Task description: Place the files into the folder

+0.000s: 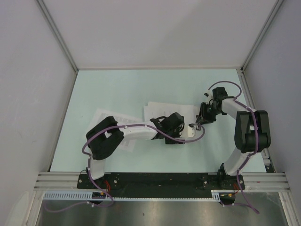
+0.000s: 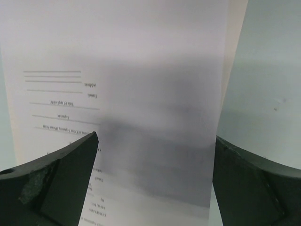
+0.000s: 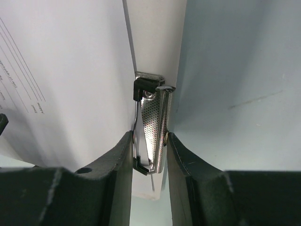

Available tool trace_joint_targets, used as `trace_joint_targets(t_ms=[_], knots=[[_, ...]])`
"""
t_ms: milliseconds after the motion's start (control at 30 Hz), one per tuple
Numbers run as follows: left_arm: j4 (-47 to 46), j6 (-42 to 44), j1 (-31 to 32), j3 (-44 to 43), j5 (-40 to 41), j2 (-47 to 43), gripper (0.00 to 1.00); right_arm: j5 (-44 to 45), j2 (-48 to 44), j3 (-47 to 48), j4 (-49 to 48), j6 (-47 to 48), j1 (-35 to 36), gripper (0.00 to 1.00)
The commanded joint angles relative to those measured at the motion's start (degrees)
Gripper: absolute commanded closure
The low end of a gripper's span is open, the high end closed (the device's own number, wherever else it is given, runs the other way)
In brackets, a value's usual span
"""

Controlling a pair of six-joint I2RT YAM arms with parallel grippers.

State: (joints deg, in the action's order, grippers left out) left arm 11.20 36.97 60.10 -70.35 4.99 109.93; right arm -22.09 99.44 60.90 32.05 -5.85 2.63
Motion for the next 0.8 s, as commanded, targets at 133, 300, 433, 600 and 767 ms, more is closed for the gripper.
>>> trace_joint_targets(t_ms=[133,300,433,600,767], knots=[[4.18,-15.95,1.08,1.7,-9.12,-13.32,0.0,0.03,0.32,1.85,1.26,-0.39,-0.88,1.0],[4.17,-30.58,-3.38,5.04,-5.61,-28.32,0.0,-0.59,-0.03,1.85,0.91,-0.39,-0.96,1.0],[4.01,-48.36,-17.09,10.39,-12.01,-36.0,0.01,-2.52,-0.38,1.76,0.47,-0.39,-1.05,1.0],[0.84,-62.78,-33.43,17.69,-16.06,-37.87,0.1,-3.66,-1.09,1.5,-0.24,-0.48,-1.32,1.0],[-3.99,-68.61,-41.8,18.93,-21.16,-30.14,0.24,-3.93,-1.27,1.5,-0.59,-0.39,-1.23,1.0]])
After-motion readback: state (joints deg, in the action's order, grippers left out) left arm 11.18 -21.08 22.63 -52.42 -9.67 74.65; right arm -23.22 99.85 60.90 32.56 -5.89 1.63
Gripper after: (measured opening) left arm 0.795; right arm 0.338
